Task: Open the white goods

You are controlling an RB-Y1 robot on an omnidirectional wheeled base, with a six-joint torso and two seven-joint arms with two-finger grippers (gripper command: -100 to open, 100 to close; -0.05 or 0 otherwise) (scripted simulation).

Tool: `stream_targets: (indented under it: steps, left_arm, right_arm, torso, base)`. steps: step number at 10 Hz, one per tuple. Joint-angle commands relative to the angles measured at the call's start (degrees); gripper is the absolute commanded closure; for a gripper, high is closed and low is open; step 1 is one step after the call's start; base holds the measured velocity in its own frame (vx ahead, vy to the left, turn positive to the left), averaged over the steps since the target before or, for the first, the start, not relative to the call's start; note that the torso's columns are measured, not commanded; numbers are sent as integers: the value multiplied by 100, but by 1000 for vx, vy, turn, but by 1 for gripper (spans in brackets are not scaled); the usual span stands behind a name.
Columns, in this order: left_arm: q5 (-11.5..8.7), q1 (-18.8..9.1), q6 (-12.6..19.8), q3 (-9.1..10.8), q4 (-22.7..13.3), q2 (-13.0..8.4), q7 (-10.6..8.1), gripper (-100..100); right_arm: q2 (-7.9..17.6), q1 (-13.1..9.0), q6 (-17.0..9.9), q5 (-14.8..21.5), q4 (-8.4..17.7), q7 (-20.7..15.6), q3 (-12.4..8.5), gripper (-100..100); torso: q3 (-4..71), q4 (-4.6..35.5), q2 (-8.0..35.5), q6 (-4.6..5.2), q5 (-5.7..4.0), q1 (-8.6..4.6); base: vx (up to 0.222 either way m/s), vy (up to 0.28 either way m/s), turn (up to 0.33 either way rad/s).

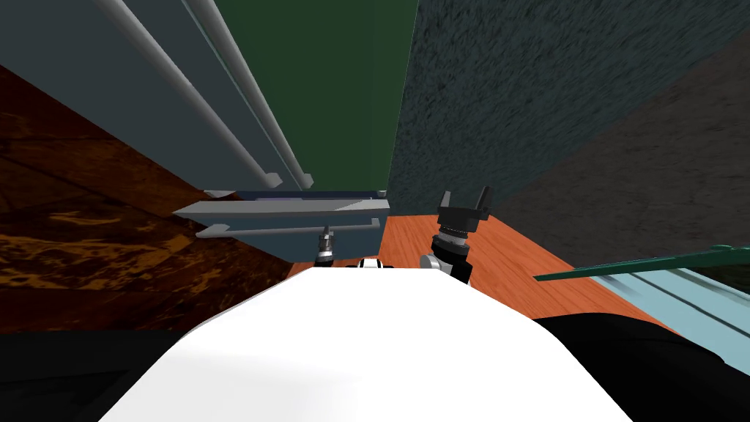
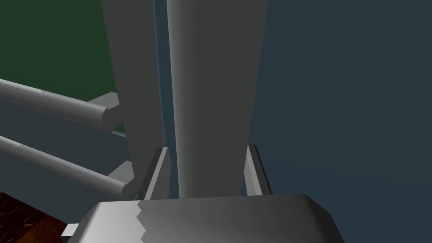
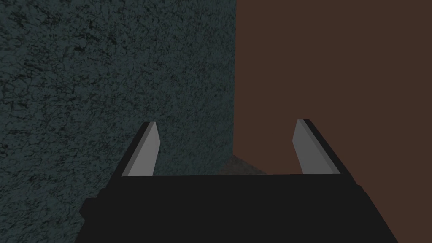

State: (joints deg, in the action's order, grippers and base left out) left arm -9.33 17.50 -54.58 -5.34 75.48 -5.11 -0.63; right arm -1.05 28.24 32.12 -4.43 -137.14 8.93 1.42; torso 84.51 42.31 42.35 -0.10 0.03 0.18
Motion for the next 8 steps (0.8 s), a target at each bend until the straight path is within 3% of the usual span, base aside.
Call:
stream_targets:
  steps: [1,2,3,5,6,8]
  left_arm:
    - [25,-444,-42,176,-475,66,35,100]
    - [25,-612,-42,176,-624,66,35,100]
    - [48,-814,-78,322,-806,112,51,100]
    - [48,-1101,-78,322,-1098,112,51,100]
    - [70,-1319,-114,468,-1301,159,68,100]
    - [70,-1534,-114,468,-1528,159,68,100]
  right_arm:
    - [0,1,0,0,0,0,0,0]
    - [0,0,0,0,0,0,0,0]
    - [0,1,0,0,0,0,0,0]
    - [0,0,0,0,0,0,0,0]
    - [0,1,0,0,0,0,0,0]
    - [0,1,0,0,0,0,0,0]
  torso:
    - [16,-6,-28,1,2,4]
    - [12,-8,-15,-5,3,9]
    - [8,-8,-14,-8,4,13]
    - [0,-6,-4,-10,5,9]
    - [14,-5,-22,-6,2,7]
    - [4,-3,-3,-12,1,13]
  base:
    - [-111,17,-38]
    - [-108,18,-18]
    - [-151,5,-32]
    - [-99,-5,1]
    - [-108,15,-34]
    - [-88,9,-7]
